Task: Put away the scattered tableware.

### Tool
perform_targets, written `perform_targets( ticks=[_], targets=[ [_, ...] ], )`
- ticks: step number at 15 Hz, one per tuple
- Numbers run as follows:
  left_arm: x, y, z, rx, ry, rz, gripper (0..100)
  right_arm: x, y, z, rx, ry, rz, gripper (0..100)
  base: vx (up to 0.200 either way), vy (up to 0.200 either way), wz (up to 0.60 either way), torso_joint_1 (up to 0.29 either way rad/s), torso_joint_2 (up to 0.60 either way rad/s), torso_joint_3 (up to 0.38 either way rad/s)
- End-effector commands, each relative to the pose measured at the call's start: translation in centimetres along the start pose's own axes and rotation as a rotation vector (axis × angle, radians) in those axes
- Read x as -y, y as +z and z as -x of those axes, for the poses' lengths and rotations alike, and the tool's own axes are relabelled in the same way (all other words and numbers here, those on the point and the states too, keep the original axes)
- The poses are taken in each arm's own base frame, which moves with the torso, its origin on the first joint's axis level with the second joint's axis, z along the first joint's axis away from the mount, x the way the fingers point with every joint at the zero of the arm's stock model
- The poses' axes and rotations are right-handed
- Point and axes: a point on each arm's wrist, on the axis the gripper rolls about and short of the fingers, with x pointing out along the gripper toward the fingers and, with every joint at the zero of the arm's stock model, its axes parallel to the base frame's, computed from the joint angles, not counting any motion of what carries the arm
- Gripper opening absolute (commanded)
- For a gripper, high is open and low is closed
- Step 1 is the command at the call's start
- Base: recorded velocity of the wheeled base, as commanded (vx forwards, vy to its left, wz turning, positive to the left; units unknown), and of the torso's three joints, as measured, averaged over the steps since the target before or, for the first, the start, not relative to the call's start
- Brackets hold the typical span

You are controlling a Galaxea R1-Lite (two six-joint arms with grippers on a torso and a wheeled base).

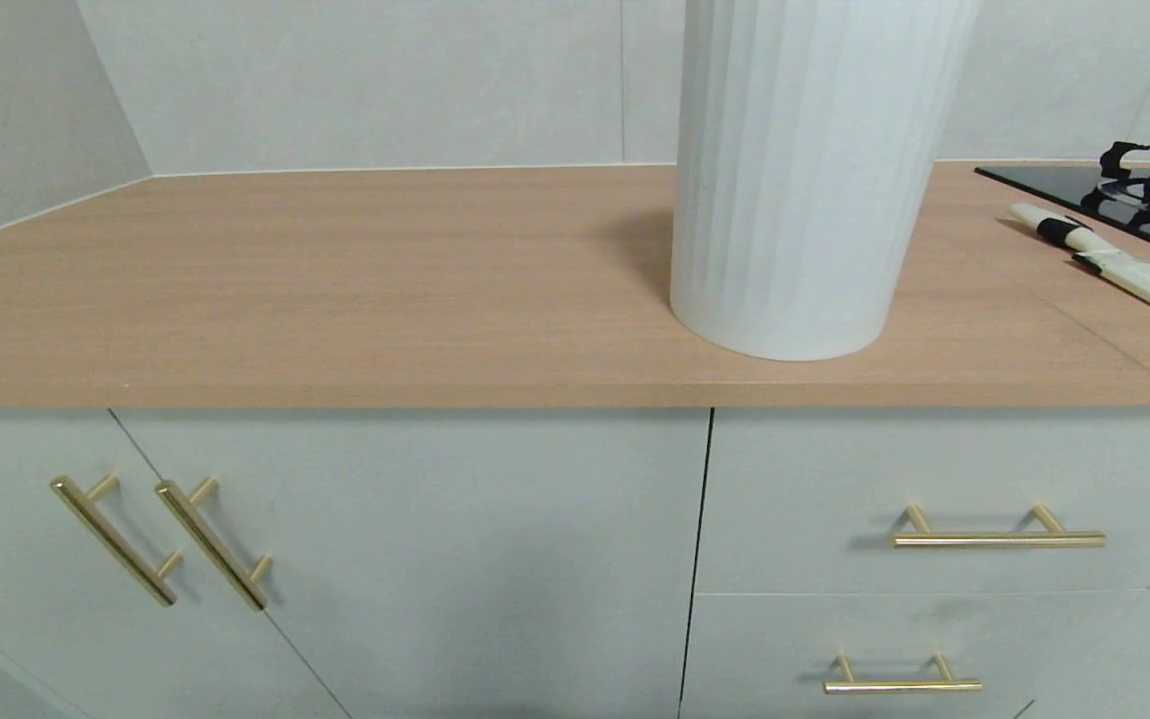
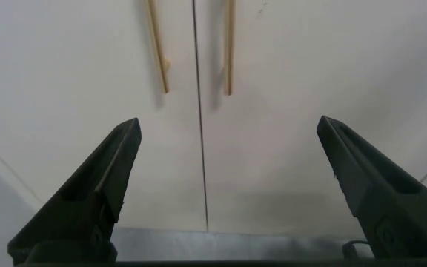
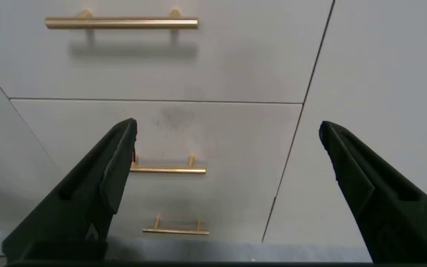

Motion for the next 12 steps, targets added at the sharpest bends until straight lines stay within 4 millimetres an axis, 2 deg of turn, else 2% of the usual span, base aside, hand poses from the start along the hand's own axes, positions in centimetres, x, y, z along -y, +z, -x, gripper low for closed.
perform_targets(
  ticks=[1,2,12],
  targets=[
    [0.0,0.0,0.0,0.0,0.001,0.001,100,0.0,0.0,-0.01,-0.001,0.001,0.0,100,0.0,0.0,-0.6,0.007,0.0,0.007],
    [0.0,0.0,0.0,0.0,0.001,0.001,100,0.0,0.0,-0.01,-0.001,0.001,0.0,100,0.0,0.0,-0.6,-0.002,-0.01,-0.007],
    [0.0,0.0,0.0,0.0,0.001,0.001,100,0.0,0.0,-0.01,-0.001,0.001,0.0,100,0.0,0.0,0.0,0.0,0.0,0.0]
  ],
)
